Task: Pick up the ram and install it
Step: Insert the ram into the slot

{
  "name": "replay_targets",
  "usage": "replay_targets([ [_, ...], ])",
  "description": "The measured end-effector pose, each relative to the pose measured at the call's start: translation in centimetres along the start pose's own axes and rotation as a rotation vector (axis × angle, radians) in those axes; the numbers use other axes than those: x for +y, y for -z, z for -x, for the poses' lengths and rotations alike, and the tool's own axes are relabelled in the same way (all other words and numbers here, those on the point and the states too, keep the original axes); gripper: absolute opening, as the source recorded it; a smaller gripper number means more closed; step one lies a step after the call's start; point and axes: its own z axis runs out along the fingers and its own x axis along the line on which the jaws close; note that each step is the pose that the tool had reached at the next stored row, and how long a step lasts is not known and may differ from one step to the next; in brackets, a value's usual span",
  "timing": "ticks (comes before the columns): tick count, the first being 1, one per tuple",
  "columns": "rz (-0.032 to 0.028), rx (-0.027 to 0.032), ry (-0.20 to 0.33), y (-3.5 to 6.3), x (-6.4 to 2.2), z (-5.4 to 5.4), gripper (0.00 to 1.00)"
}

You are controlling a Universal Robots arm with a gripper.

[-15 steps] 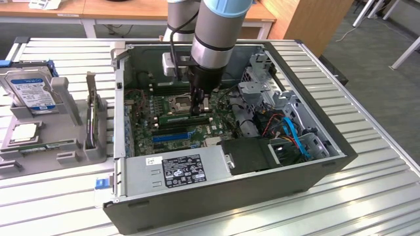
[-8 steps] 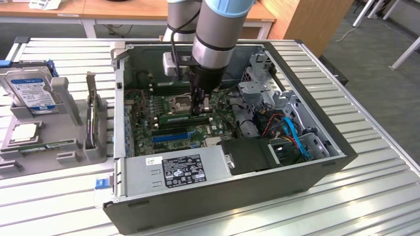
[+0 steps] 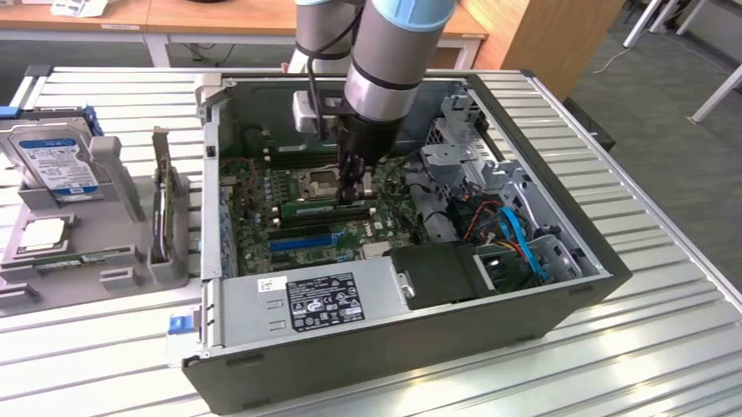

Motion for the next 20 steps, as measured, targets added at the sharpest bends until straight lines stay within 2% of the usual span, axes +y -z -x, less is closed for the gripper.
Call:
replay_targets([
  [3, 0.0134, 0.0001, -0.001, 0.02, -0.24, 0.0, 0.12],
  [5, 0.0188, 0.0003, -0.001, 0.04, -0.34, 0.0, 0.12],
  [14, 0.0193, 0.0002, -0.002, -0.07, -0.3, 0.0, 0.12],
  [20, 0.0189, -0.0004, -0.007, -0.51, -0.34, -0.03, 0.12],
])
